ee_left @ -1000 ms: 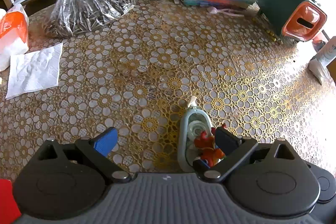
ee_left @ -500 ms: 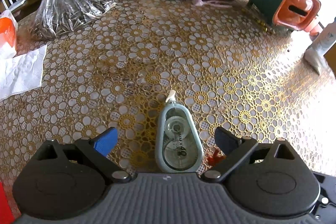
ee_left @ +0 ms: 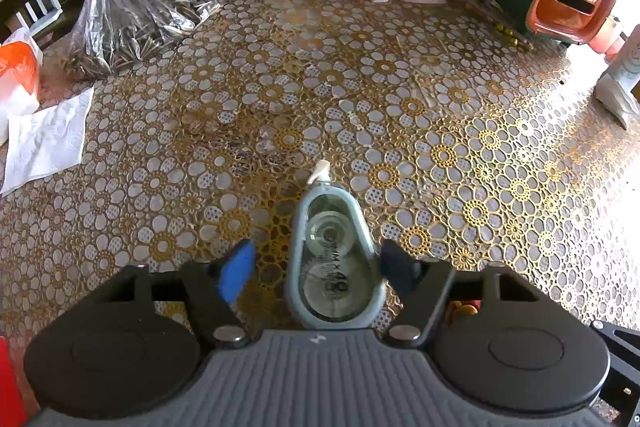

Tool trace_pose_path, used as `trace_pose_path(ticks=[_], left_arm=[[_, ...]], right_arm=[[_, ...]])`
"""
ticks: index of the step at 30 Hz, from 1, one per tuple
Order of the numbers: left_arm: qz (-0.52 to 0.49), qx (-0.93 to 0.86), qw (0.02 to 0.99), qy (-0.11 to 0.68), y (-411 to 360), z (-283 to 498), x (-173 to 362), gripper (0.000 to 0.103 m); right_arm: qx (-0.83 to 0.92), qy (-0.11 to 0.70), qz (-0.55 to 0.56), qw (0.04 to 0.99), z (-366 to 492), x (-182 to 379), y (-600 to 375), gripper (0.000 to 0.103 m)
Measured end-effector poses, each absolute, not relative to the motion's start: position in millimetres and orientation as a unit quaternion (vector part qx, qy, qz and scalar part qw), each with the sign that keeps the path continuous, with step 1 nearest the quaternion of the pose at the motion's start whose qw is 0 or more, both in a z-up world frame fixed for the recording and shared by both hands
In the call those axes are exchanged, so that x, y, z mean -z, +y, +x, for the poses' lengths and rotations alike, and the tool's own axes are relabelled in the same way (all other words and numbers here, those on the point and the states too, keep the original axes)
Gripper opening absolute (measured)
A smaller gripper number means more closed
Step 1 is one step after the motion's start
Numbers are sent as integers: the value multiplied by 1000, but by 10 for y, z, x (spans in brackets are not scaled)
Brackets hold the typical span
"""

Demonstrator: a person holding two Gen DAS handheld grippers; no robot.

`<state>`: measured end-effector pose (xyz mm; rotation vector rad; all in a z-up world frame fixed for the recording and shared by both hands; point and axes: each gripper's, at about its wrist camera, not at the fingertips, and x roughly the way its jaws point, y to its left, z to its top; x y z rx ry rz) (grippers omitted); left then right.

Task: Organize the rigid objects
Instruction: 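Grasp the grey correction tape with the left tool while the right tool grasps the red toy, then lift and carry the correction tape and red toy over the red box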

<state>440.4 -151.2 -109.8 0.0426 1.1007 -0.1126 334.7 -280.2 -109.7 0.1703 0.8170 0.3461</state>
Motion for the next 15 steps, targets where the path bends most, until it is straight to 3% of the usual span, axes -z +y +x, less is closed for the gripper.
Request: trace_pose_path(ticks=[2, 15], left_arm=[[23, 52, 852, 520, -1516, 4384, 1078, 49], [35, 57, 850, 522, -1405, 3999, 920, 49]], right_arm=[[-166, 394, 83, 900, 3338, 1091, -2805, 13], [-156, 385, 84, 906, 3120, 883, -2781, 13]])
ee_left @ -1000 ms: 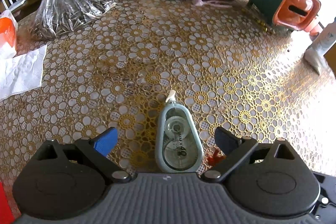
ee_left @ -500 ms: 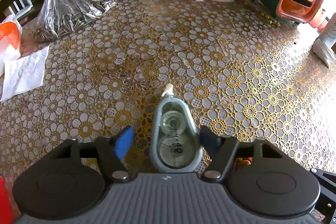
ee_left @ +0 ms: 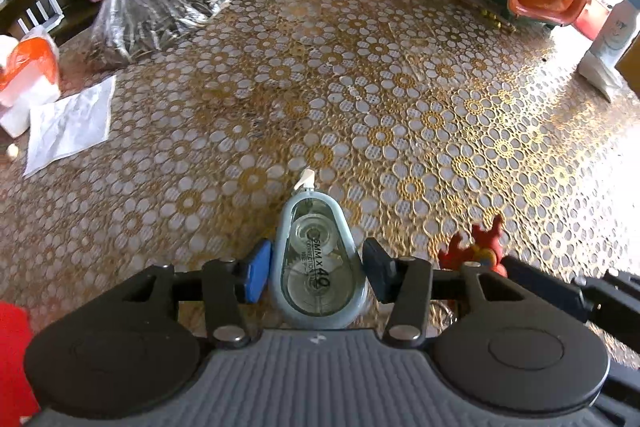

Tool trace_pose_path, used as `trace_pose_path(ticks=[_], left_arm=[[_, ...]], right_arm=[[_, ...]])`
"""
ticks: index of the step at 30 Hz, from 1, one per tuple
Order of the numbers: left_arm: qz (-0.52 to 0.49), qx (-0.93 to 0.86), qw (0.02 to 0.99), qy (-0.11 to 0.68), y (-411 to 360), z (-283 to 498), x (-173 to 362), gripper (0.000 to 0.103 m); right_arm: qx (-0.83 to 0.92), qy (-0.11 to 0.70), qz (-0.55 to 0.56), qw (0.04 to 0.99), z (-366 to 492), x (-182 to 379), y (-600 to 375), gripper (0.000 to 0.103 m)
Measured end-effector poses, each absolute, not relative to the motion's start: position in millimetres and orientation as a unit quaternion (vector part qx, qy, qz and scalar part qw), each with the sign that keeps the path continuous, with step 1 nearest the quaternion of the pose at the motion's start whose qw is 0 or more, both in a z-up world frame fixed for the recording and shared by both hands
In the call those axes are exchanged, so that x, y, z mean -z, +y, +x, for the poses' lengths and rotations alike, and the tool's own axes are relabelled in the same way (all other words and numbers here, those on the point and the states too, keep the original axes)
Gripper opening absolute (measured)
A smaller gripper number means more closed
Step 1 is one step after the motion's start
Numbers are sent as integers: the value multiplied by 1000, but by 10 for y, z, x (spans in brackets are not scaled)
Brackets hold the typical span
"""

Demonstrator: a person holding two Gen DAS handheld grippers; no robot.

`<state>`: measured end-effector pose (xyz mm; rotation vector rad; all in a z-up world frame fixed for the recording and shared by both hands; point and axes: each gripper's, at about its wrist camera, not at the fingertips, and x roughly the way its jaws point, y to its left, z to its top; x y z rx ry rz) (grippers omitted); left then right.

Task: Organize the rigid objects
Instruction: 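Lift and carry the correction tape and red toy over the red box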

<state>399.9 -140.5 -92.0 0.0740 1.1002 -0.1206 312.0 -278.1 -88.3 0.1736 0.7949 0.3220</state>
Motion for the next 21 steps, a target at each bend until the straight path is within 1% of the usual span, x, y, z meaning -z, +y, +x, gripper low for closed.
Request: trace_pose_path(ticks=[21], left_arm=[[16, 59, 879, 474, -659, 2880, -73, 49]], right_arm=[[-181, 335, 63, 922, 2366, 42, -2393, 13]])
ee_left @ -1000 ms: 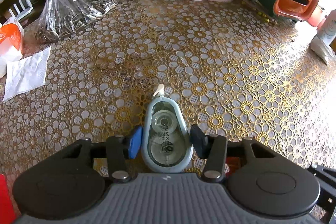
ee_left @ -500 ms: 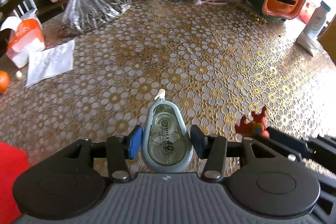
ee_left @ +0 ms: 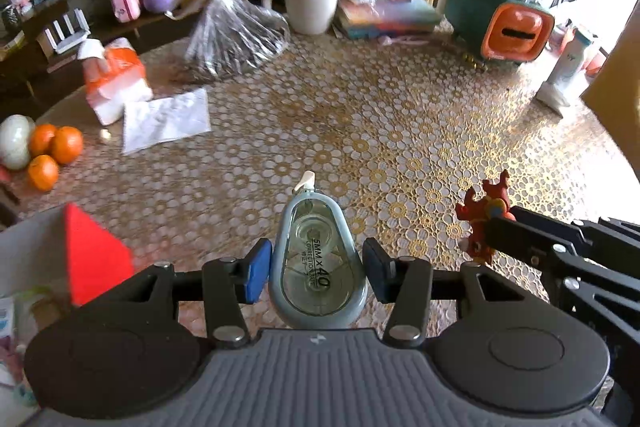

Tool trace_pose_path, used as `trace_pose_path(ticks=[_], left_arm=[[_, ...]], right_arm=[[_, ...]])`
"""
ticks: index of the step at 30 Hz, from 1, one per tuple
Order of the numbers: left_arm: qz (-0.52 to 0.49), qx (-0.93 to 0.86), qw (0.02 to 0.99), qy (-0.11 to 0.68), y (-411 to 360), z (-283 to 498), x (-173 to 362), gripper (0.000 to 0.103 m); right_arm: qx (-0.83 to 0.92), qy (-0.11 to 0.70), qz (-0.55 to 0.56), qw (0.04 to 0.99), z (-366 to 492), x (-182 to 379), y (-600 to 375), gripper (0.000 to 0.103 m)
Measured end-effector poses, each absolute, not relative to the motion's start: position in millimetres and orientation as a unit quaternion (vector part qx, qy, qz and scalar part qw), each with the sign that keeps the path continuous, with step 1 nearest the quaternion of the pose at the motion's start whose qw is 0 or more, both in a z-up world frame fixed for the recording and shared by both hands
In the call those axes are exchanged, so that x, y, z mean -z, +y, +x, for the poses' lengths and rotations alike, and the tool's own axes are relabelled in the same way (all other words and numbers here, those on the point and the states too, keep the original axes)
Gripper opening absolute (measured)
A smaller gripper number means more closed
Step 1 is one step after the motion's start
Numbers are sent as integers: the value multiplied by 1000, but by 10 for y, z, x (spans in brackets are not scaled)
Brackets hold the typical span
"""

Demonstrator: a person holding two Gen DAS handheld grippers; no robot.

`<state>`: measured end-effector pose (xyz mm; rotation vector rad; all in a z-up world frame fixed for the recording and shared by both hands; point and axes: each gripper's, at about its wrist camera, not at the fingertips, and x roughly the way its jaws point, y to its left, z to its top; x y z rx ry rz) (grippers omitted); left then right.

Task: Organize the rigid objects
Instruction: 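Lift and carry the correction tape and red toy over the red box, then lower both items into the box and open both tools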

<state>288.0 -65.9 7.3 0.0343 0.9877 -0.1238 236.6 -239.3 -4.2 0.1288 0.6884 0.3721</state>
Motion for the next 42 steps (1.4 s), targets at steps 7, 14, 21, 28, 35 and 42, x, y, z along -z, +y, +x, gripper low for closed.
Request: trace_pose_path(ticks=[7, 14, 21, 28, 35, 42], left_arm=[[4, 49, 893, 448, -157, 2494, -403, 49], [-6, 13, 899, 438, 460, 2165, -535, 49], [-24, -28, 902, 430, 1105, 1886, -609, 49], [-43, -65, 902, 425, 1660, 1718, -649, 41], [-59, -90, 895, 433, 2003, 1715, -467, 40], [-79, -109, 880, 456, 2268, 1718, -147, 40]], right_arm=[[-208, 317, 54, 924, 2149, -261, -2091, 13], [-234, 305, 38, 922, 1974, -426, -1708, 13], [-265, 299, 25, 916, 1859, -514, -1261, 13], [-303, 297, 11, 906, 1797, -568, -754, 13], [-347, 307, -11, 886, 1797, -506, -221, 13], [-379, 343, -55, 858, 1784, -150, 292, 13]])
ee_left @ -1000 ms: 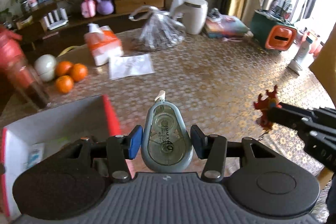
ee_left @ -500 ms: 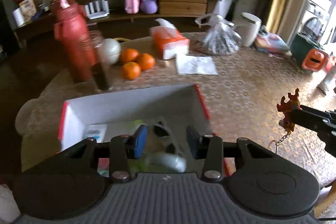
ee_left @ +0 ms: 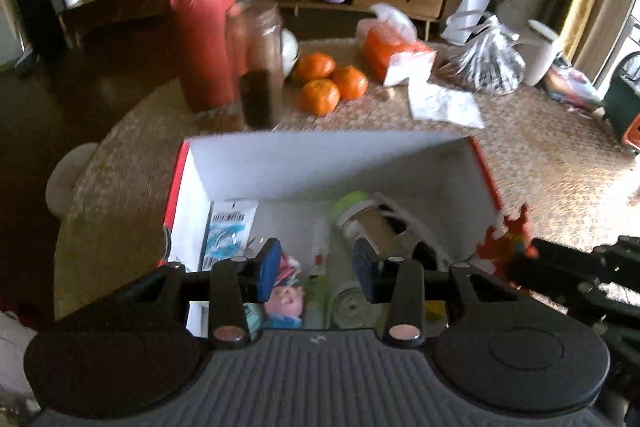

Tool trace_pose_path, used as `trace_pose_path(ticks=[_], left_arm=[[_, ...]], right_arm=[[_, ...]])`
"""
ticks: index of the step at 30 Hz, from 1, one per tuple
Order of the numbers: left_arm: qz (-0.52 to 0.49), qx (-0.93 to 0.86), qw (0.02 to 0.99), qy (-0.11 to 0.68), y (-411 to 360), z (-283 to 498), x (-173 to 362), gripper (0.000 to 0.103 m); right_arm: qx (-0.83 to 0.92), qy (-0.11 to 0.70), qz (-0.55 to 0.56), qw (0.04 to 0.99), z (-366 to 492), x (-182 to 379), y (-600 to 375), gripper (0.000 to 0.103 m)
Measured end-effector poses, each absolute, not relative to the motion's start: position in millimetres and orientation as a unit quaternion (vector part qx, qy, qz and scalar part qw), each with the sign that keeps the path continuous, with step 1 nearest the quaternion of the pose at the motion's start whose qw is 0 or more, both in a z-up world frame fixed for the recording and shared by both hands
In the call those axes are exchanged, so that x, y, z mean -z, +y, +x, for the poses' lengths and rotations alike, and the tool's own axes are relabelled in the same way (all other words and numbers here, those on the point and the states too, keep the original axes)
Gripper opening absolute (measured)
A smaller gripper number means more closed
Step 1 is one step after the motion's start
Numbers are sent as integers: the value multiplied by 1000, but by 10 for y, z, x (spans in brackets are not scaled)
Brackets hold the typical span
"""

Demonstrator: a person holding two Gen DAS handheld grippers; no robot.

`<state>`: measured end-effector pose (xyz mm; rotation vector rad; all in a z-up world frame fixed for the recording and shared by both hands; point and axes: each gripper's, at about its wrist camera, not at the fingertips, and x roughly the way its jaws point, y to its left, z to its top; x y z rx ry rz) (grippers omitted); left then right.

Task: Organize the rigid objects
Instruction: 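Lower both items into the box and open both tools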

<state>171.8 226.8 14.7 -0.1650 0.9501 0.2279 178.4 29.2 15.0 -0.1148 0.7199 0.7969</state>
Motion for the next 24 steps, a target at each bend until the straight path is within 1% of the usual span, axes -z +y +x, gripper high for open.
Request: trace_pose_path(ticks=[11, 14, 16, 17, 24], left_arm=[[-92, -114, 863, 483, 2408, 1736, 245, 40], [-92, -113, 861, 486, 2399, 1741, 308, 40], [-92, -114, 861, 487, 2390, 1741, 343, 40], [-93, -114, 861, 487, 2381, 1739, 361, 40], [-91, -107, 860, 490, 2290, 1715, 415, 40]], right_arm=[[-386, 416, -90, 818, 1843, 390, 628, 14], [-384, 421, -109, 814, 1812, 473, 664, 15], [-388, 421, -113, 812, 1788, 480, 677, 17], [-391, 423, -112, 810, 1786, 476, 682, 21], [-394, 421, -111, 809, 1743, 454, 664, 25]])
